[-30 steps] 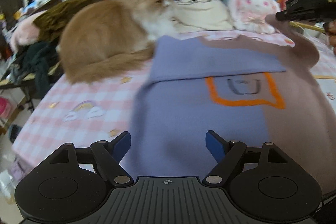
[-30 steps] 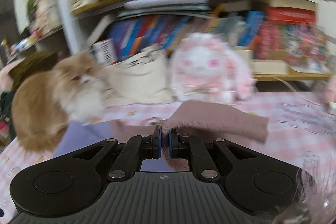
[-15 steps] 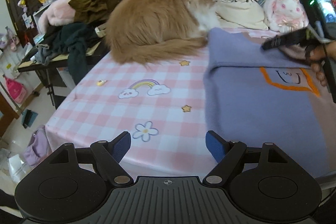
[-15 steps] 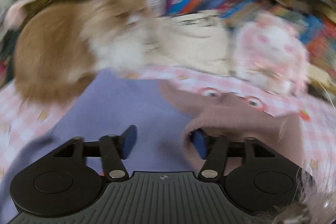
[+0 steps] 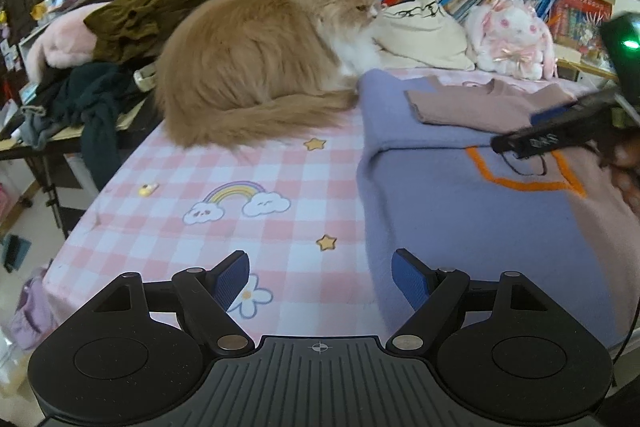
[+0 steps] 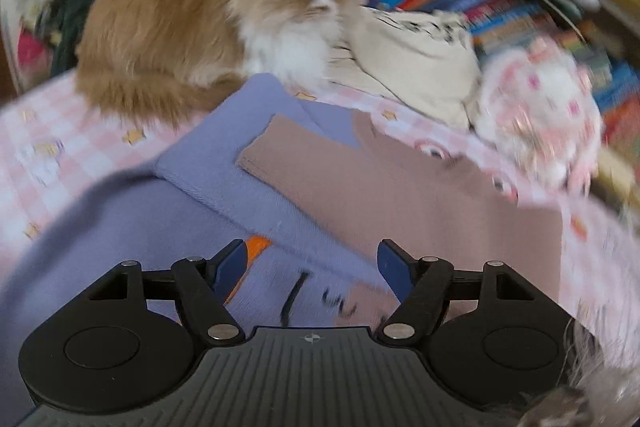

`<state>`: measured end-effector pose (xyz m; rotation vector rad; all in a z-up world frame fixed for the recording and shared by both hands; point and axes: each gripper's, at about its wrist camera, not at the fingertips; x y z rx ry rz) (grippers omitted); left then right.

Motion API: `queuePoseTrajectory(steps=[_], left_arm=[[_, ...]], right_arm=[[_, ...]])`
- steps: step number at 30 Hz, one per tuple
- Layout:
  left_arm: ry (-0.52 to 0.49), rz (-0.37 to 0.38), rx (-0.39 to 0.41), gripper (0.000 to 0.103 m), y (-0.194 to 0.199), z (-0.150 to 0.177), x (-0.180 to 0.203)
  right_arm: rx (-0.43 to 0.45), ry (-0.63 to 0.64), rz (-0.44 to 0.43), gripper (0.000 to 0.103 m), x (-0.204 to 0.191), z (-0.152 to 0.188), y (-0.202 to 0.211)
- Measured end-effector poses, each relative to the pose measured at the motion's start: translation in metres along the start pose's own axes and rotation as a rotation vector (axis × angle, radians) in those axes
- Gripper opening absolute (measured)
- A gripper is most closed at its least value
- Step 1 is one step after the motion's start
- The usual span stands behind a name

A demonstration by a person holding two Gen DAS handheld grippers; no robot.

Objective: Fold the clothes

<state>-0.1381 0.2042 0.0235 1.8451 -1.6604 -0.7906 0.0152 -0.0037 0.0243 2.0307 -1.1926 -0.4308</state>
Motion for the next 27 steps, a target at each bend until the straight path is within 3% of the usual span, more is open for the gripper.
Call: queuePoseTrajectory(steps=[5, 9, 11, 14, 16, 19, 22, 24, 27], left_arm=[[0.005, 0.058, -0.030, 0.081, -0.010, -0.002, -0.001], [-0.004, 0.100, -0.055, 0.080, -0.016, -0.001, 0.000], [0.018, 0.128, -0.073, 0.078, -0.021, 0.000, -0.001], [0.068, 0.158, -0.102, 0.075, -0.029, 0.000, -0.004], [0.136, 0.184, -0.114, 0.071, -0.035, 0.001, -0.010], [0.231, 0.206, -0.122, 0.057, -0.044, 0.004, -0.017], [0.241, 0.198, -0.112, 0.036, -0.047, 0.001, -0.013], [0.224, 0.215, -0.121, 0.009, -0.050, -0.003, -0.009], [0.192, 0.231, -0.120, 0.006, -0.054, -0.008, 0.007]], right_arm=[[0.003, -0.115, 0.022, 0.070, 0.015, 0.040, 0.043], [0.038, -0.239, 0.203, 0.068, 0.039, 0.081, 0.081], [0.001, -0.308, 0.253, 0.063, 0.051, 0.101, 0.093], [-0.070, -0.394, 0.261, 0.049, 0.062, 0.128, 0.106], [-0.098, -0.462, 0.245, 0.045, 0.068, 0.141, 0.110], [-0.115, -0.578, 0.233, 0.032, 0.081, 0.155, 0.113], [-0.114, -0.617, 0.195, 0.023, 0.089, 0.162, 0.115], [-0.114, -0.605, 0.168, 0.017, 0.091, 0.161, 0.114], [-0.109, -0.584, 0.159, 0.013, 0.093, 0.161, 0.115]])
Point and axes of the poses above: each gripper's, at about its wrist camera, not at the fingertips, and y roughly against the way its jaws point, x to its right, z to its underside, and after that the axes turned 4 degrees about -x, right-handed
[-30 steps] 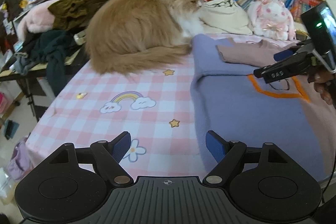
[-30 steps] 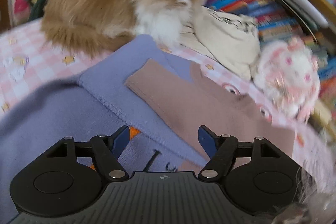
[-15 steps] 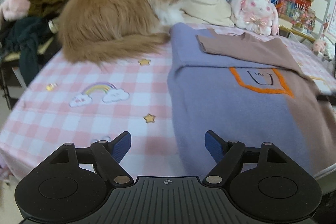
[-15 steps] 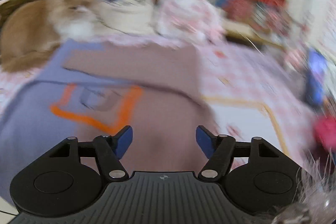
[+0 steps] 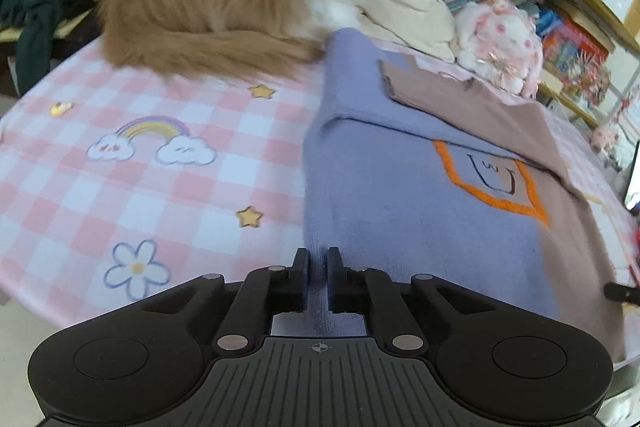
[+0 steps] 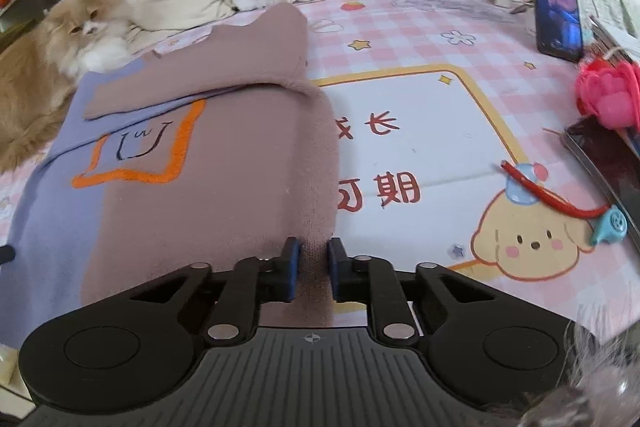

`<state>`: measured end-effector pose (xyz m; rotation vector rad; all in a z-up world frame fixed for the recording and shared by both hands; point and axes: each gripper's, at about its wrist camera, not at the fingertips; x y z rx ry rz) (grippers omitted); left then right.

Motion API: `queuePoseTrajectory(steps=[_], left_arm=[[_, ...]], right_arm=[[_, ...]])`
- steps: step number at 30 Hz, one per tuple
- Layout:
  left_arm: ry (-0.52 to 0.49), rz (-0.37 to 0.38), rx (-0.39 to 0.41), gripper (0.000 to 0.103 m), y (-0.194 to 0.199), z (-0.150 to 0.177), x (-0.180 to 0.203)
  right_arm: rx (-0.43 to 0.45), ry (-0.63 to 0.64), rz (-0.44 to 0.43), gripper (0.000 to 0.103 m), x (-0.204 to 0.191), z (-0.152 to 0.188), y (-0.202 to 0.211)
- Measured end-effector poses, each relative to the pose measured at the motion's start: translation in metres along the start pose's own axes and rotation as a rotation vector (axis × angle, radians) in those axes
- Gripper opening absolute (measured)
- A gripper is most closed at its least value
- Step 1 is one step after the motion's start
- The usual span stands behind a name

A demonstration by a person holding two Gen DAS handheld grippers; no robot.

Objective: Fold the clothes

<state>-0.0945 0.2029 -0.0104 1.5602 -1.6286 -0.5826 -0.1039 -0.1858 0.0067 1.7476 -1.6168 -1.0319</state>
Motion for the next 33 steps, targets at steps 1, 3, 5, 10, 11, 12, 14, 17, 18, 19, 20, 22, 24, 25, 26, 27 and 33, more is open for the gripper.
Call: queuePoseTrajectory(steps=[1, 3, 5, 10, 11, 12, 14, 17, 18, 19, 20, 22, 24, 25, 26, 27, 33], left_arm=[[-0.011, 0.005, -0.002, 0.006, -0.002, -0.001, 0.005], [-0.032, 0.014, -0.005, 0.005, -0.007, -0.003, 0.016], [-0.054, 0.024, -0.008, 0.005, -0.012, -0.006, 0.026], [-0.107, 0.047, -0.016, 0.005, -0.024, -0.011, 0.052], [-0.104, 0.045, -0.016, 0.005, -0.026, -0.012, 0.054], [-0.100, 0.043, -0.016, 0.006, -0.027, -0.013, 0.056], [-0.092, 0.038, -0.017, 0.006, -0.030, -0.015, 0.060], [-0.081, 0.030, -0.017, 0.006, -0.033, -0.018, 0.066], [-0.077, 0.028, -0.017, 0.006, -0.035, -0.019, 0.068], [-0.074, 0.025, -0.017, 0.006, -0.036, -0.020, 0.070], [-0.070, 0.023, -0.018, 0.009, -0.037, -0.021, 0.072], [-0.062, 0.018, -0.018, 0.013, -0.040, -0.023, 0.076], [-0.022, 0.021, -0.027, 0.014, -0.034, -0.019, 0.071], [-0.002, 0.027, -0.036, 0.015, -0.031, -0.016, 0.068], [0.016, 0.037, -0.046, 0.016, -0.027, -0.014, 0.067], [0.034, 0.047, -0.055, 0.017, -0.024, -0.011, 0.065], [0.075, 0.114, -0.089, 0.023, -0.021, -0.006, 0.064]], right_arm=[[0.010, 0.000, 0.012, 0.012, 0.002, -0.001, 0.001], [0.033, -0.006, 0.043, 0.012, 0.008, -0.004, 0.003], [0.041, -0.026, 0.063, 0.012, 0.018, -0.008, 0.004], [0.031, -0.075, 0.100, 0.012, 0.044, -0.014, 0.001], [0.030, -0.079, 0.104, 0.012, 0.049, -0.016, 0.000], [0.029, -0.082, 0.105, 0.012, 0.053, -0.019, -0.001], [0.028, -0.087, 0.106, 0.013, 0.061, -0.025, -0.004], [0.027, -0.078, 0.104, 0.014, 0.068, -0.036, -0.011], [0.023, -0.079, 0.104, 0.014, 0.069, -0.039, -0.013], [0.016, -0.082, 0.102, 0.017, 0.071, -0.042, -0.014], [0.008, -0.088, 0.101, 0.022, 0.073, -0.044, -0.014], [0.000, -0.103, 0.095, 0.029, 0.077, -0.042, -0.011], [-0.007, -0.119, 0.079, 0.030, 0.081, -0.036, -0.006], [-0.012, -0.124, 0.068, 0.029, 0.082, -0.032, -0.003], [-0.016, -0.130, 0.058, 0.029, 0.083, -0.029, 0.000], [-0.020, -0.135, 0.047, 0.029, 0.084, -0.025, 0.004], [-0.041, -0.120, 0.014, 0.023, 0.079, -0.015, 0.011]])
Point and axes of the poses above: each gripper's, at about its wrist camera, not at the fingertips, and y roughly against the way its jaws point, x to its right, z to its underside, and after that the axes turned 4 degrees about -x, right-handed
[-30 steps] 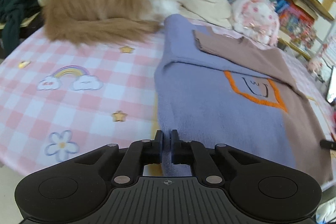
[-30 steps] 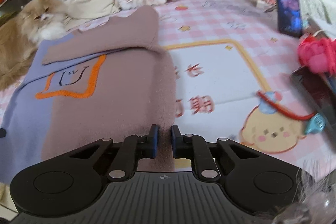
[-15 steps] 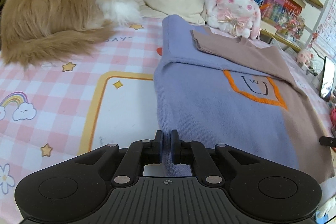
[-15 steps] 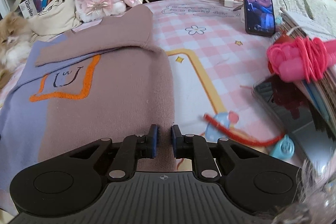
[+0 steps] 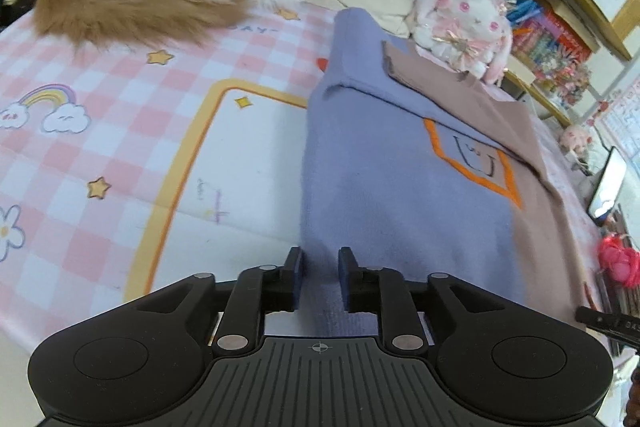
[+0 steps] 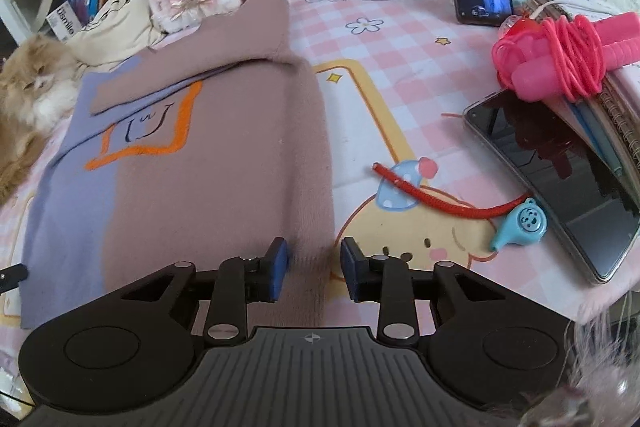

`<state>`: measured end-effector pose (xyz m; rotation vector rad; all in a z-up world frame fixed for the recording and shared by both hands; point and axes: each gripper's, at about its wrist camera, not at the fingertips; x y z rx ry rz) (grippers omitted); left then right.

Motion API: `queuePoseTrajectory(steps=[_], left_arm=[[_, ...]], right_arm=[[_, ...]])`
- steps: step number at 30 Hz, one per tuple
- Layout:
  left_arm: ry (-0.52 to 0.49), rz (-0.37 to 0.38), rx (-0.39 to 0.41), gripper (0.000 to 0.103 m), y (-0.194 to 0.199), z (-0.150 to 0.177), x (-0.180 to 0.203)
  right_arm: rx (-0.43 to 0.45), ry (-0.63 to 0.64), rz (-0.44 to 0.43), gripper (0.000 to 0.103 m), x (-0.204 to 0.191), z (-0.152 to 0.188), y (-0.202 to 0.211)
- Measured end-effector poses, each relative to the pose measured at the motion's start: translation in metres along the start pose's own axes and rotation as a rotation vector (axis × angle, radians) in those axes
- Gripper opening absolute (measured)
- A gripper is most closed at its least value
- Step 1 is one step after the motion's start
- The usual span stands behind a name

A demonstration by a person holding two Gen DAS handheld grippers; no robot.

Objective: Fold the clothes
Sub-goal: 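Lift the gripped sweater sides with both grippers and fold them inward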

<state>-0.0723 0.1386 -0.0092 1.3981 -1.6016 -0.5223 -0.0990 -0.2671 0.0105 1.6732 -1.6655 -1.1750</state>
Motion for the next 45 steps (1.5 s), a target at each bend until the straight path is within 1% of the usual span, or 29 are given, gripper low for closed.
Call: queuePoseTrajectory(steps=[1, 3, 4, 5, 6, 7, 8, 9, 11, 12, 15, 16, 17, 18, 19, 20, 21, 23, 24, 26, 27, 29, 30, 34, 39, 40, 41, 42, 45], left_arm=[[-0.013, 0.003, -0.004, 0.023, -0.002, -0.001, 0.002], [-0.040, 0.009, -0.012, 0.022, -0.005, -0.004, 0.005], [-0.054, 0.011, -0.016, 0.018, -0.006, -0.006, 0.007], [-0.070, -0.011, -0.015, 0.005, -0.007, -0.007, 0.009], [-0.086, -0.035, -0.013, 0.004, -0.009, -0.007, 0.012], [-0.089, -0.052, 0.000, 0.003, -0.007, -0.006, 0.013], [-0.098, -0.060, 0.039, 0.003, 0.000, -0.005, 0.018], [-0.131, -0.040, 0.095, 0.003, 0.011, -0.003, 0.025], [-0.113, -0.011, 0.072, 0.004, 0.009, -0.003, 0.021], [-0.104, 0.004, 0.060, 0.005, 0.008, -0.003, 0.019], [-0.076, 0.046, 0.024, 0.007, 0.006, -0.002, 0.014], [-0.067, 0.061, 0.012, 0.008, 0.005, -0.001, 0.012], [-0.058, 0.075, 0.000, 0.013, 0.004, -0.001, 0.010], [-0.049, 0.089, -0.012, 0.026, 0.003, -0.001, 0.008], [-0.040, 0.104, -0.025, 0.034, 0.002, -0.001, 0.006], [-0.030, 0.118, -0.037, 0.046, 0.001, 0.000, 0.005], [-0.021, 0.132, -0.049, 0.049, 0.000, 0.000, 0.003], [-0.003, 0.161, -0.073, 0.049, -0.002, 0.000, -0.001], [0.007, 0.175, -0.085, 0.046, -0.003, 0.001, -0.003], [0.018, 0.173, -0.080, 0.043, -0.002, 0.001, -0.003], [0.023, 0.170, -0.079, 0.034, -0.003, 0.001, -0.004], [0.029, 0.158, -0.083, 0.021, -0.004, 0.000, -0.004], [0.042, 0.162, -0.086, 0.019, -0.006, -0.002, -0.005], [0.111, 0.195, -0.090, 0.018, -0.010, -0.005, -0.013], [0.143, 0.224, -0.103, 0.018, -0.014, -0.008, -0.019], [0.150, 0.230, -0.106, 0.018, -0.015, -0.008, -0.020], [0.156, 0.236, -0.108, 0.015, -0.016, -0.009, -0.021], [0.152, 0.227, -0.110, 0.007, -0.016, -0.008, -0.021], [0.159, 0.226, -0.115, 0.005, -0.016, -0.008, -0.024]], right_arm=[[-0.003, 0.008, -0.001, 0.017, -0.002, 0.000, 0.000], [-0.005, 0.061, 0.012, 0.012, -0.010, 0.001, -0.002], [-0.005, 0.079, 0.015, 0.011, -0.013, 0.001, -0.003], [-0.002, 0.079, 0.017, 0.010, -0.014, 0.001, -0.003], [0.010, 0.061, 0.005, 0.010, -0.014, 0.001, -0.001], [0.031, 0.033, -0.024, 0.010, -0.012, 0.000, 0.003], [0.052, 0.005, -0.053, 0.010, -0.009, 0.000, 0.008], [0.078, -0.015, -0.097, 0.010, -0.007, 0.000, 0.013], [0.143, -0.039, -0.220, 0.010, -0.004, -0.002, 0.027], [0.156, -0.037, -0.251, 0.010, -0.004, -0.004, 0.030], [0.078, -0.008, -0.170, 0.010, -0.007, -0.008, 0.016], [0.057, -0.014, -0.157, 0.011, -0.005, -0.007, 0.011], [0.043, -0.024, -0.153, 0.013, -0.004, -0.006, 0.008], [0.037, -0.035, -0.157, 0.016, -0.003, -0.004, 0.006], [0.031, -0.041, -0.158, 0.017, -0.003, -0.003, 0.005], [0.020, -0.045, -0.157, 0.020, -0.002, -0.001, 0.003], [0.004, -0.045, -0.154, 0.021, -0.002, 0.000, 0.000], [-0.024, -0.055, -0.154, 0.021, 0.001, 0.002, -0.005], [-0.029, -0.067, -0.158, 0.021, 0.002, 0.003, -0.007], [-0.024, -0.099, -0.176, 0.021, 0.006, 0.002, -0.008], [-0.024, -0.115, -0.183, 0.021, 0.007, 0.000, -0.009], [-0.023, -0.148, -0.196, 0.021, 0.008, -0.003, -0.012], [-0.023, -0.164, -0.200, 0.021, 0.009, -0.004, -0.013], [-0.022, -0.199, -0.213, 0.021, 0.010, -0.006, -0.015], [-0.019, -0.231, -0.229, 0.021, 0.013, -0.005, -0.016], [-0.018, -0.234, -0.227, 0.017, 0.013, -0.005, -0.016], [-0.017, -0.233, -0.220, 0.013, 0.013, -0.004, -0.015], [-0.015, -0.231, -0.213, 0.012, 0.013, -0.003, -0.015], [-0.005, -0.226, -0.184, 0.011, 0.011, 0.000, -0.012]])
Point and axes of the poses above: each gripper's, at about its wrist camera, not at the fingertips, and y roughly against the way its jaws point, x to its right, z to its underside, and after that the axes turned 4 degrees about -x, right-handed
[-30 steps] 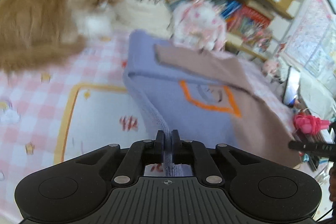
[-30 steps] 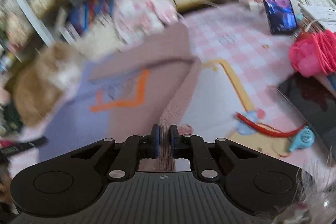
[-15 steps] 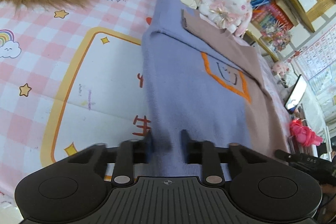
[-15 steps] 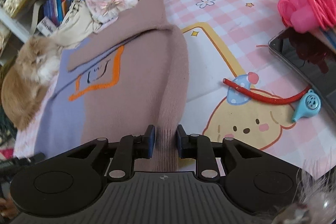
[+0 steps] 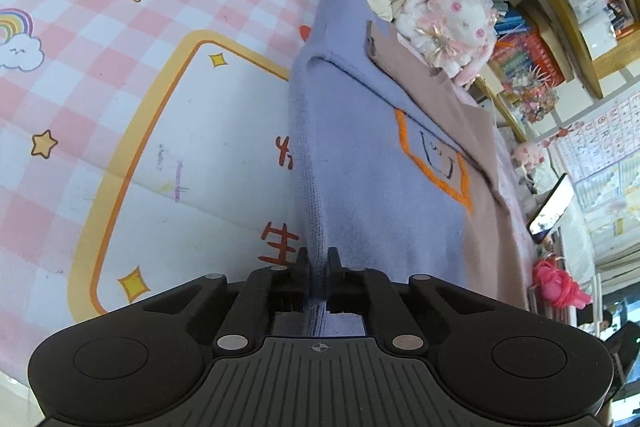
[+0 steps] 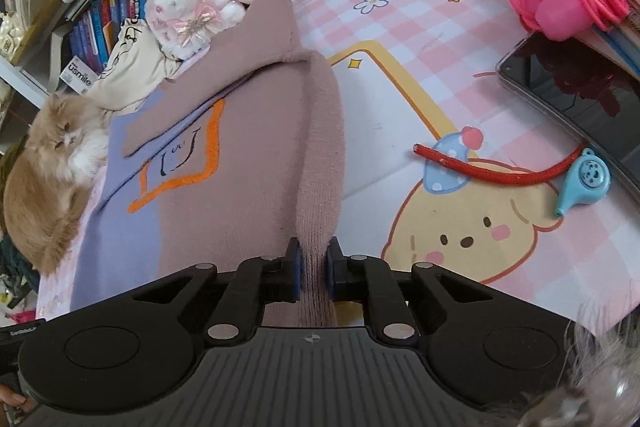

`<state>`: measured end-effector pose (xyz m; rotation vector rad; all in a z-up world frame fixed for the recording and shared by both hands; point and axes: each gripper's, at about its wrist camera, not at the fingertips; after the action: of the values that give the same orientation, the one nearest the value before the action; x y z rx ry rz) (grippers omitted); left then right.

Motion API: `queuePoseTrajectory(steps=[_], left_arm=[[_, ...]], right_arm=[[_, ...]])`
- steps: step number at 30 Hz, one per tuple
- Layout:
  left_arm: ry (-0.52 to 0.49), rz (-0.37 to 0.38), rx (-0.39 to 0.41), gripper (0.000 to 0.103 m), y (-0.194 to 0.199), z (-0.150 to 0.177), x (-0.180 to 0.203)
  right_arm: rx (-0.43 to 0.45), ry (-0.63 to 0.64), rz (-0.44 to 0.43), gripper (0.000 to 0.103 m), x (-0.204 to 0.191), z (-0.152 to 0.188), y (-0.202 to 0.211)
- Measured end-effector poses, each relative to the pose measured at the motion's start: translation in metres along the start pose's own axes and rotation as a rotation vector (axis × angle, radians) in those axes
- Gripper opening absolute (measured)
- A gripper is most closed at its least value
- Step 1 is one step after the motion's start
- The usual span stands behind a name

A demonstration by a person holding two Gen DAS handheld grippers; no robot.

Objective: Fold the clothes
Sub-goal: 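Lift the gripped sweater sides with both grippers and fold them inward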

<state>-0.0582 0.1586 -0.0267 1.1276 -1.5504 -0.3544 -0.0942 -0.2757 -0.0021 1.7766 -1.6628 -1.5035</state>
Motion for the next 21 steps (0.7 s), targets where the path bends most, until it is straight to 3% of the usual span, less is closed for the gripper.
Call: queuePoseTrajectory(steps=[8, 16, 21], left_arm=[[-0.014, 0.026, -0.050, 0.005, 0.010, 0.004, -0.012], [-0.020, 0.069, -0.089, 0.007, 0.016, 0.007, -0.021], [-0.021, 0.096, -0.104, 0.005, 0.019, 0.007, -0.024]], right_arm=[[-0.041, -0.007, -0.024, 0.011, 0.002, 0.019, 0.011], [-0.029, -0.076, -0.051, 0.015, 0.002, 0.023, 0.011], [-0.010, -0.112, -0.030, 0.011, 0.004, 0.028, 0.016]])
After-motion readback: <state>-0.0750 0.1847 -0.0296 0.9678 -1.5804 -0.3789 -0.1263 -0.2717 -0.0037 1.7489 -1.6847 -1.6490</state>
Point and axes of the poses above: each gripper's, at about its wrist camera, not at the fingertips, and y roughly against the way its jaws point, x to its right, z to its underside, and after that the axes turned 4 degrees about -x, right-handed
